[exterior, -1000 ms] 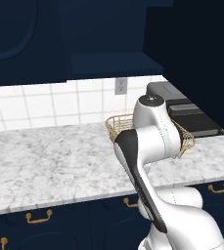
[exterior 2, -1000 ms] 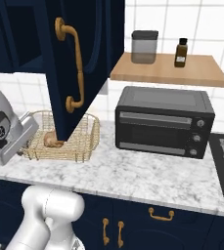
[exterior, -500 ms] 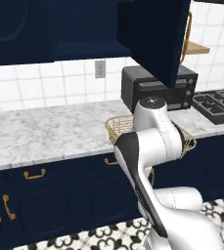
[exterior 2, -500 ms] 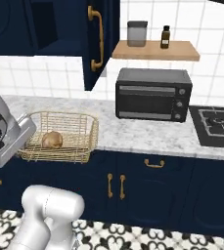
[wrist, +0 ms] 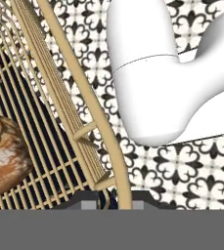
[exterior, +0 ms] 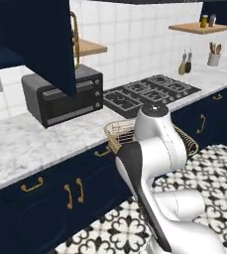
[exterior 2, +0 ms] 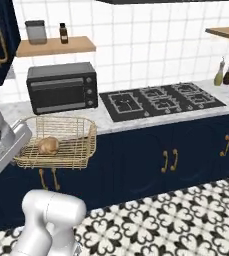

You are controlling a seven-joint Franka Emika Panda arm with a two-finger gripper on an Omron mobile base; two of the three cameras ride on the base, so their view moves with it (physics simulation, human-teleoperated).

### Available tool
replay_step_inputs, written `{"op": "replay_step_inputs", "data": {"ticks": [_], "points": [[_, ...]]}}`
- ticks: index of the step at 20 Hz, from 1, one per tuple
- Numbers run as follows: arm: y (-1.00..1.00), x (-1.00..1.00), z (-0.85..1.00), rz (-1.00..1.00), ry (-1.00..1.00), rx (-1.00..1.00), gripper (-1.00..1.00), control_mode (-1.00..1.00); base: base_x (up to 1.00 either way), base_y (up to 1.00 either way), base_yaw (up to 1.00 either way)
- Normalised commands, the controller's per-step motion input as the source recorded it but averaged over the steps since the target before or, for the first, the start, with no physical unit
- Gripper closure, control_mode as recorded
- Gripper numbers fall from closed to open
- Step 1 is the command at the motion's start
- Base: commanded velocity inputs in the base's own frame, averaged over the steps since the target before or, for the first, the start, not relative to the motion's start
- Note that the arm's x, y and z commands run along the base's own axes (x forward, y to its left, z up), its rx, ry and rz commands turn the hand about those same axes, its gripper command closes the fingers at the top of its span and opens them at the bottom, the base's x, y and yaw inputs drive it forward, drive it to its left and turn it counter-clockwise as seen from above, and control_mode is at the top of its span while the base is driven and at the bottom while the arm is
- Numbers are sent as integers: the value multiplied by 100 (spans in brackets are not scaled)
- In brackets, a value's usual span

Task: Open the cabinet, pick up the bread from the cabinet and place it in the basket. Then move the basket to the dining counter.

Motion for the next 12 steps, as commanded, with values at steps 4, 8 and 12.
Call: {"op": "replay_step_inputs", "data": {"ticks": [4,8,12], "points": [[0,0,0,0,0,0,100,100,0,-100,-67],[0,0,0,0,0,0,100,100,8,-100,-62],[0,0,0,0,0,0,100,100,39,-100,-60]]}}
